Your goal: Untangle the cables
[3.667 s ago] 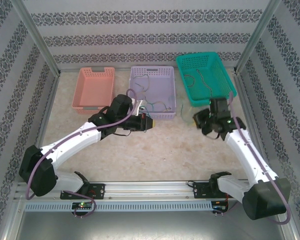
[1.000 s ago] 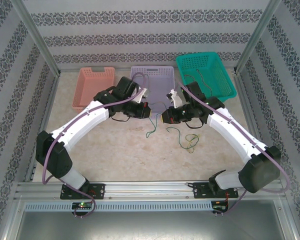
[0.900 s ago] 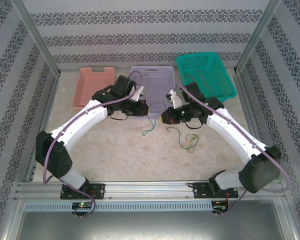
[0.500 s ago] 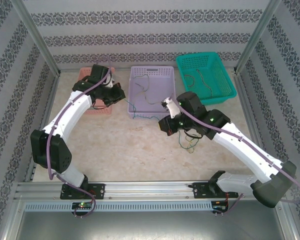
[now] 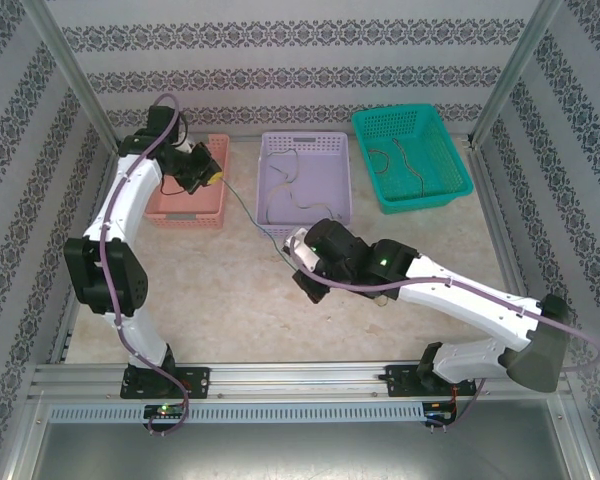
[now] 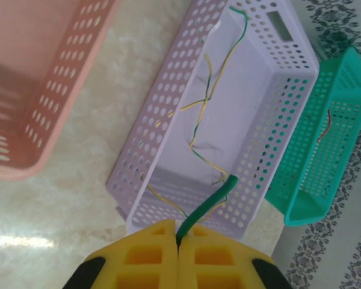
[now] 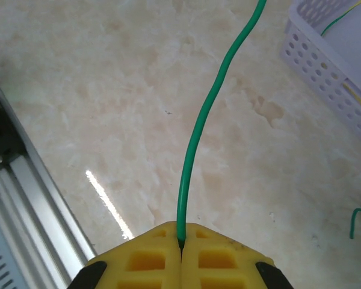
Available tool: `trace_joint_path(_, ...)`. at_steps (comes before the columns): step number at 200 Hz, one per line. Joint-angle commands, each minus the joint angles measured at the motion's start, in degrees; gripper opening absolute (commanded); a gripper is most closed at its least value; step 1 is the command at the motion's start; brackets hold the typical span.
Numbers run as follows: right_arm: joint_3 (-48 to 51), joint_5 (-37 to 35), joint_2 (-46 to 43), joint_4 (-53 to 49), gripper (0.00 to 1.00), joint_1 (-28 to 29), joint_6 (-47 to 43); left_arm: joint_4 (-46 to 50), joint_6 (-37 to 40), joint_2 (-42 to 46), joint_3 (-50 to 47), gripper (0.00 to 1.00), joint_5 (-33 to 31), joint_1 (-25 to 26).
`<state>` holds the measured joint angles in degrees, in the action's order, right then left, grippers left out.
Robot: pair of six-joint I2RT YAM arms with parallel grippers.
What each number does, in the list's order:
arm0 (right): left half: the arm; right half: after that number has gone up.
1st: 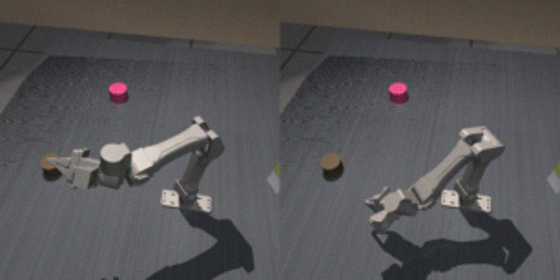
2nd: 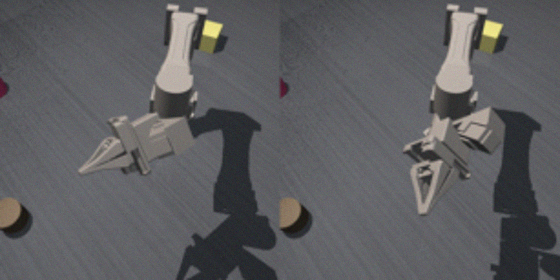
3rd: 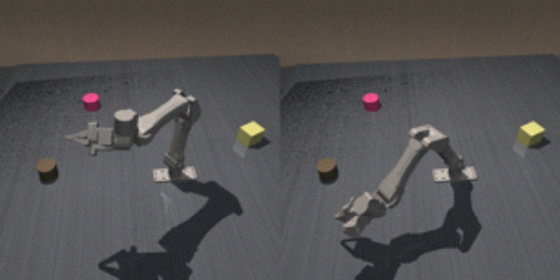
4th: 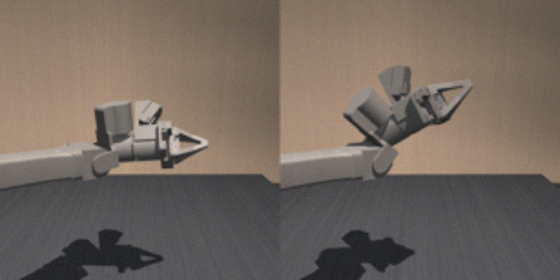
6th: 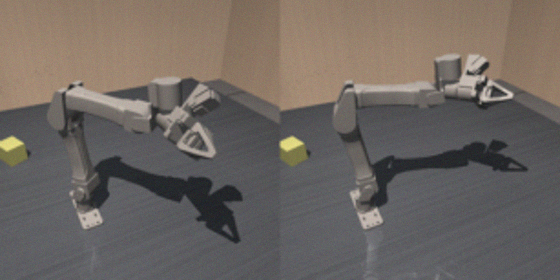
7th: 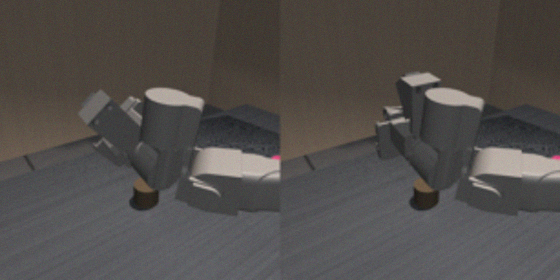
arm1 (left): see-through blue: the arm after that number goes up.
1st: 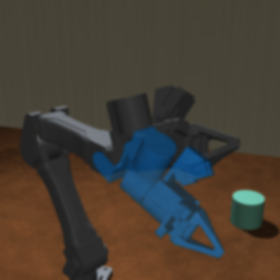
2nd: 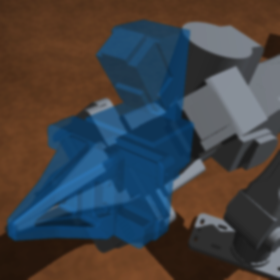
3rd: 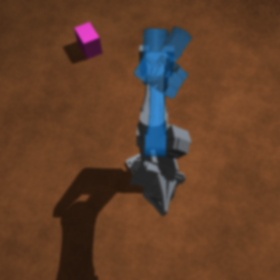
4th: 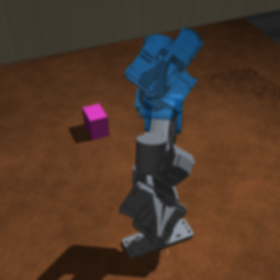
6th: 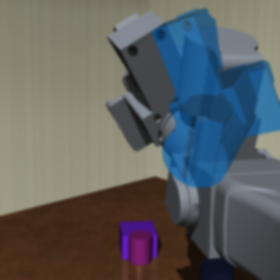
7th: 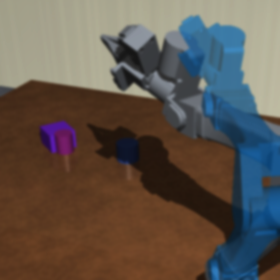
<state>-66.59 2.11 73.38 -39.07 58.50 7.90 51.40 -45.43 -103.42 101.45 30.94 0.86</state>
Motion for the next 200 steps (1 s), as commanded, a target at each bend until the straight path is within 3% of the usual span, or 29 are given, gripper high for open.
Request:
trace_joint_path(1,-0.4,-2.6,1.5,-8.8,0.00,3.4,-4.4,0.2,0.9,-1.6,4.4,0.00,-4.9,-4.2)
trace_joint_path(34,-4.4,-6.8,4.3,-10.7,0.00,5.3,-7.8,3.8,1.7,-3.7,7.0,0.00,-3.9,-4.8)
trace_joint_path(63,-7.6,-2.5,4.4,-7.3,0.00,0.8,-4.9,4.8,1.7,-3.4,6.3,0.00,-1.4,-4.8)
trace_joint_path(76,-9.4,-0.5,4.9,-5.7,0.00,-2.4,-2.3,5.0,1.9,-2.6,5.2,0.26,-0.5,-4.8)
trace_joint_path(96,-12.1,0.2,6.6,-5.3,0.00,-5.2,0.4,5.0,2.1,-0.3,3.4,0.44,0.1,-4.9)
trace_joint_path(108,-14.2,0.2,8.2,-6.1,0.00,-6.6,2.0,4.9,1.7,1.5,2.5,0.51,0.4,-4.9)
trace_joint_path(143,-15.5,-0.5,9.3,-4.8,0.00,-8.7,8.0,5.3,-0.4,10.4,-1.0,0.56,-1.1,-3.9)
trace_joint_path(166,-15.7,-1.4,9.3,-3.4,0.00,-9.0,11.1,3.3,-6.2,17.1,-7.6,0.59,-0.5,0.9)
trace_joint_path(200,-16.3,-0.7,8.7,0.4,0.00,-8.7,14.0,-10.8,-28.5,27.4,-26.7,0.61,-0.7,11.1)
